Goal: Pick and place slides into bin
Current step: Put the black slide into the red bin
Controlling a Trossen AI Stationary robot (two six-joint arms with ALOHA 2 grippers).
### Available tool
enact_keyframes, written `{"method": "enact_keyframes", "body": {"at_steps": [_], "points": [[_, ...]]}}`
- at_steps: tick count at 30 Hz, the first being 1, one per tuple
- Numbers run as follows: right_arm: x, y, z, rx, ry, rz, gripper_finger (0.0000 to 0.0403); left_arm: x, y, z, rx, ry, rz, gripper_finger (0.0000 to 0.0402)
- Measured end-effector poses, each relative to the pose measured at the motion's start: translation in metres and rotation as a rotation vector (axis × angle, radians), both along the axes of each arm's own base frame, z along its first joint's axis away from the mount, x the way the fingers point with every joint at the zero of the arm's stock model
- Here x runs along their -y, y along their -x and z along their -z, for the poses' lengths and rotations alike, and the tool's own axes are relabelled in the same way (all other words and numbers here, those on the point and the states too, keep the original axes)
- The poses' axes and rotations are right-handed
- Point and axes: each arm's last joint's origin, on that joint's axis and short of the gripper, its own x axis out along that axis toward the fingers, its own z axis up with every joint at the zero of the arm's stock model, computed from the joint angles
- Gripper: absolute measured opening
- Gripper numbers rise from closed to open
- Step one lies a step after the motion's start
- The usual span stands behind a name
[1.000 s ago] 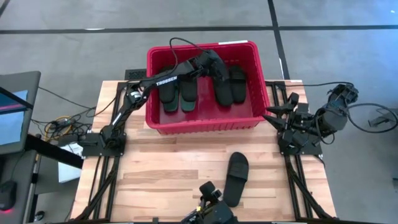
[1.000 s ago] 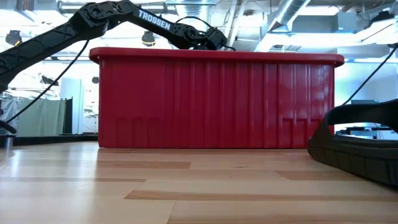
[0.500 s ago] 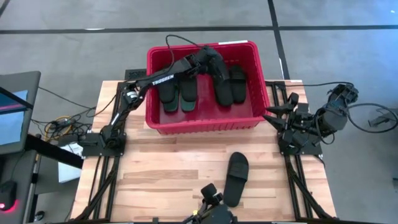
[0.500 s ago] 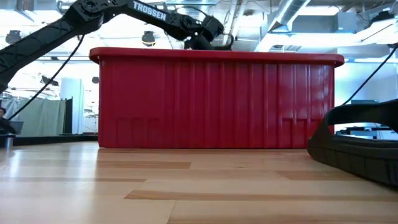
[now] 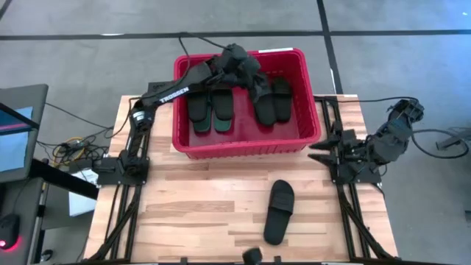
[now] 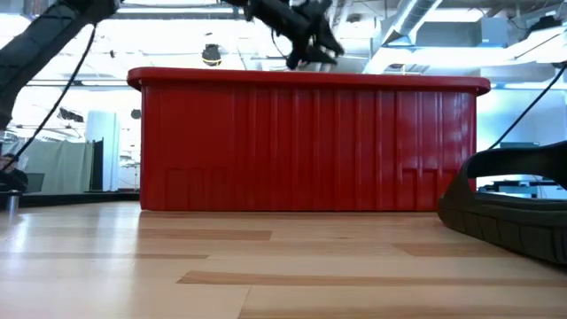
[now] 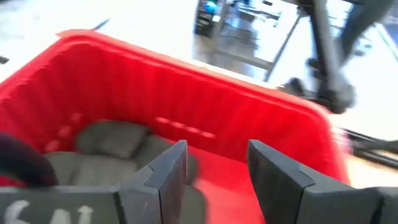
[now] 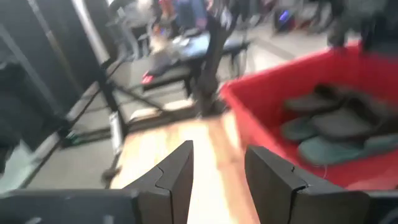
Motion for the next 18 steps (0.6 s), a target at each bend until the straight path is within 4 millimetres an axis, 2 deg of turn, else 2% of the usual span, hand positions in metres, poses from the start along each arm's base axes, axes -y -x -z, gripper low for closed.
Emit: {"method": "enact_keyframes", "body": {"at_steps": [5,9,18], "points": [[-0.011,-0.006,0.012,-0.122,-0.033,-0.120,0.0131,0.053,0.003,-0.022,-0.014,-0.007,0.113,0.0156],[-0.018,-0.012,0.018,-0.178,-0.020,-0.175,0.0131,0.105,0.006,-0.035,-0.048,-0.046,0.161,0.0156],[-0.030,-0.011,0.025,-0.238,0.027,-0.249,0.0131,0.233,0.017,-0.046,-0.122,-0.172,0.097,0.0156]]}}
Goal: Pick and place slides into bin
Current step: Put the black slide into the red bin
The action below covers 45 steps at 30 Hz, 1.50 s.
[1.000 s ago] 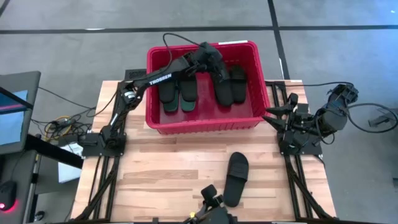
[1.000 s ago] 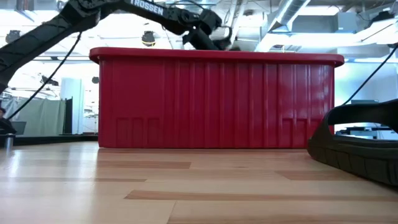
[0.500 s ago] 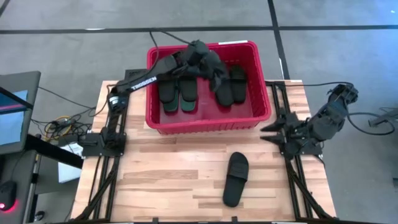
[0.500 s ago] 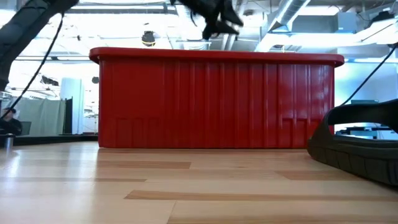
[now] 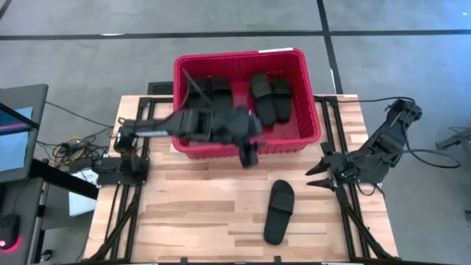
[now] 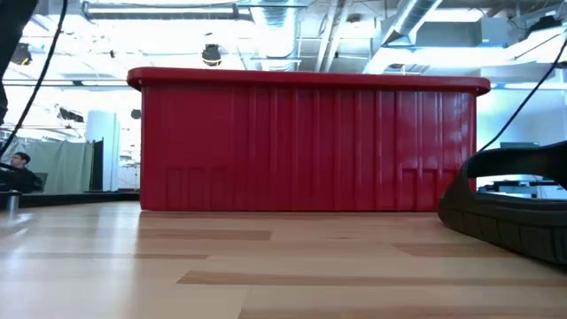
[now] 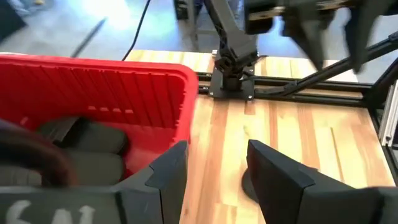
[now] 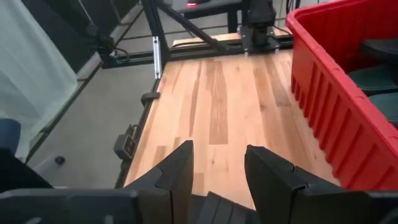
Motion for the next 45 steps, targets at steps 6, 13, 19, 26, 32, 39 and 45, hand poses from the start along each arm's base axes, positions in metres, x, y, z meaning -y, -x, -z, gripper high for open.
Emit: {"method": "enact_keyframes", "body": {"at_steps": [6,13,19,26,32,39,45], "points": [[-0.011,-0.006,0.007,-0.013,0.032,0.057,0.0131,0.064,0.016,0.007,-0.009,-0.086,-0.152,0.0156],[-0.032,-0.022,0.024,-0.040,0.065,0.186,0.0131,0.102,0.040,0.032,-0.073,-0.227,-0.349,0.0156],[-0.048,-0.038,0.043,-0.056,0.044,0.342,0.0131,0.119,0.070,0.043,-0.156,-0.310,-0.428,0.0156],[-0.074,-0.057,0.077,-0.148,0.014,0.414,0.0131,0.147,0.111,0.047,-0.061,-0.412,-0.460,0.0156],[-0.102,-0.073,0.094,-0.191,0.049,0.424,0.0131,0.147,0.132,0.056,-0.024,-0.382,-0.471,0.0156],[-0.129,-0.084,0.110,-0.300,0.126,0.465,0.0131,0.149,0.151,0.072,0.002,-0.349,-0.478,0.0156],[-0.145,-0.093,0.124,-0.469,0.274,0.514,0.0131,0.147,0.157,0.081,0.010,-0.340,-0.492,0.0156]]}}
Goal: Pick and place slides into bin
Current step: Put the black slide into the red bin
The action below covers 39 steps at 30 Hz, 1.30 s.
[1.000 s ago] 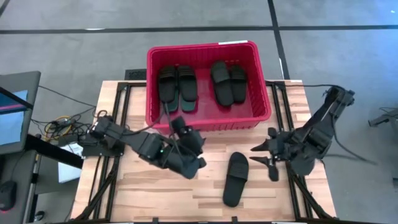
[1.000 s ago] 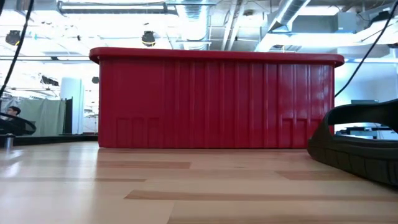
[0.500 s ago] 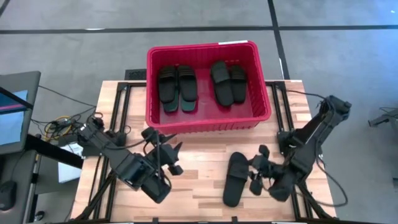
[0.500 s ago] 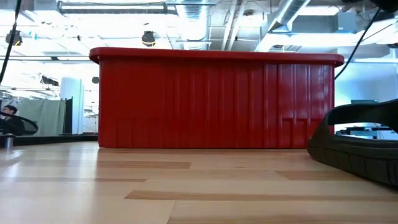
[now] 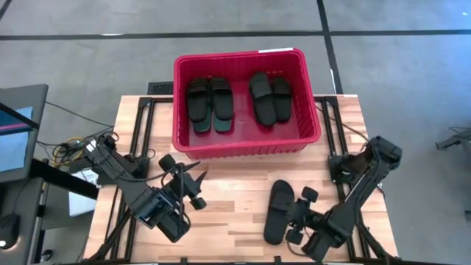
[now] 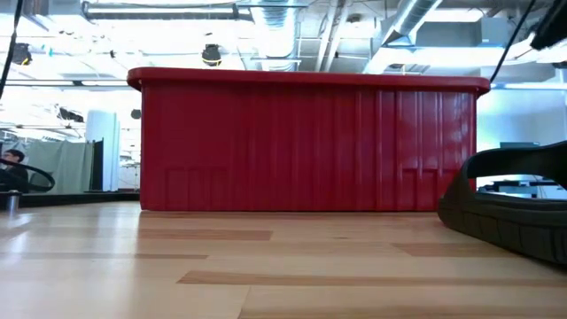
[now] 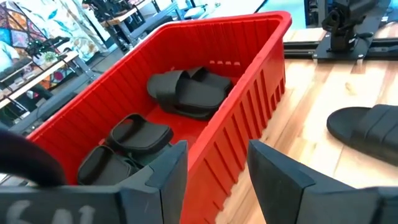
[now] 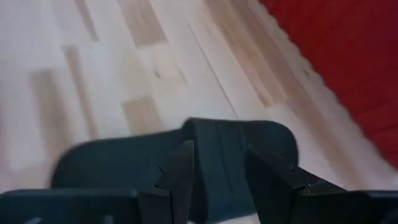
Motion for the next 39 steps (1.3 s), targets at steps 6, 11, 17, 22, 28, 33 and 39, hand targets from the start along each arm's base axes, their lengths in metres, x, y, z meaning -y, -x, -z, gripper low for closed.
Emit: {"method": "enact_keyframes", "body": {"at_steps": [6,11,17,22,28,33,39], "points": [[-0.011,-0.009,0.019,-0.095,0.110,0.042,0.0131,0.000,0.002,0.000,0.008,-0.003,0.003,0.0156],[-0.017,-0.014,0.049,-0.186,0.149,0.072,0.0131,0.000,0.003,-0.001,0.014,0.000,0.005,0.0156],[-0.022,-0.019,0.056,-0.176,0.159,0.083,0.0131,0.000,0.005,-0.003,0.017,0.003,0.010,0.0156],[-0.021,-0.022,0.057,-0.173,0.164,0.091,0.0131,0.000,0.005,-0.003,0.016,0.006,0.010,0.0156],[-0.017,-0.027,0.057,-0.178,0.200,0.063,0.0131,0.000,0.005,-0.003,0.022,0.016,0.006,0.0156],[-0.014,-0.031,0.063,-0.190,0.209,0.020,0.0131,0.003,0.008,-0.003,0.029,0.027,0.014,0.0156],[-0.012,-0.033,0.069,-0.205,0.215,-0.009,0.0131,0.008,0.011,-0.003,0.043,0.040,0.028,0.0156]]}}
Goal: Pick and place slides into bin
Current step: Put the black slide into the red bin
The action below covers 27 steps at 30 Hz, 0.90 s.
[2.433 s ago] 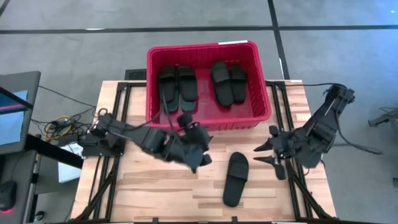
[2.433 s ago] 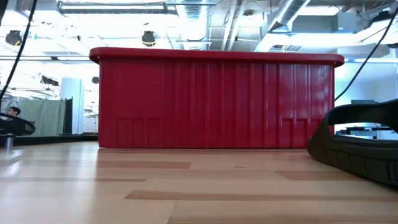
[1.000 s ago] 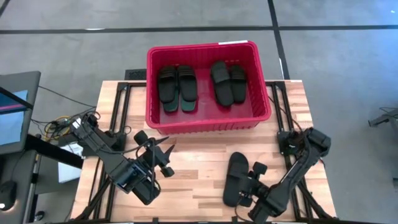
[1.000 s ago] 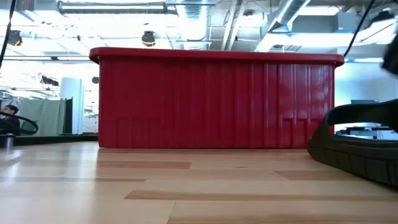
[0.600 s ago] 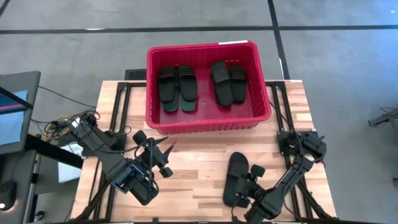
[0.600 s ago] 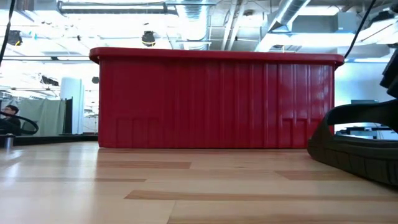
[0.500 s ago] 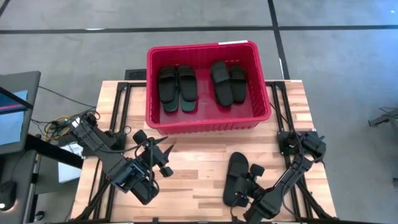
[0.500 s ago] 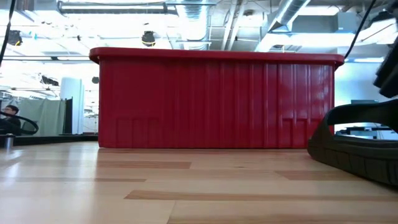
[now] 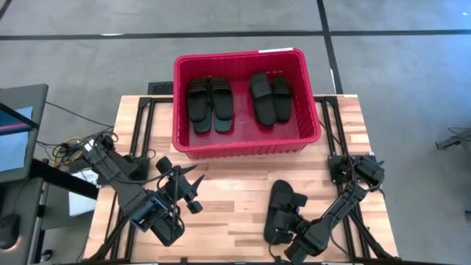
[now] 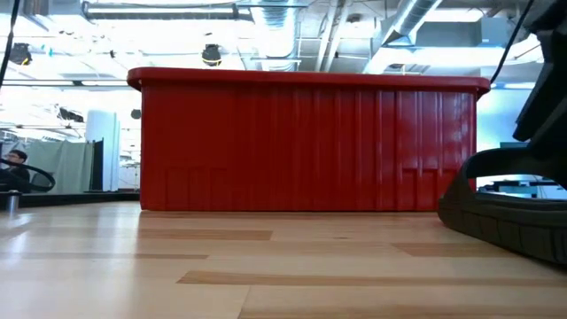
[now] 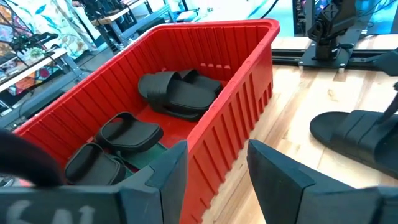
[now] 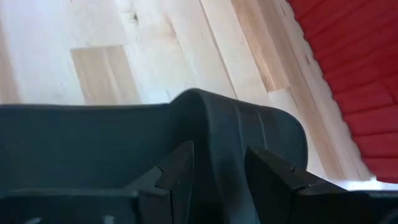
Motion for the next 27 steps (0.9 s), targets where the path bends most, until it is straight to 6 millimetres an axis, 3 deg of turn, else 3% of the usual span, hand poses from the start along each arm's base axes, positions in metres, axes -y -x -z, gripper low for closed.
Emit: {"method": "enact_keyframes", "body": {"at_steps": [14,17,21,27], "points": [[0.019,-0.003,0.013,-0.060,0.024,0.051,0.0123,0.002,0.001,0.000,0.008,0.020,0.000,0.0156],[0.021,-0.004,0.013,-0.060,0.024,0.058,0.0095,0.002,0.001,0.000,0.007,0.019,0.001,0.0156],[0.021,-0.004,0.012,-0.061,0.029,0.057,0.0021,0.002,0.001,0.000,0.007,0.019,0.001,0.0156],[0.021,-0.004,0.008,-0.054,0.030,0.093,0.0007,0.002,0.001,0.000,0.006,0.018,0.001,0.0156]]}}
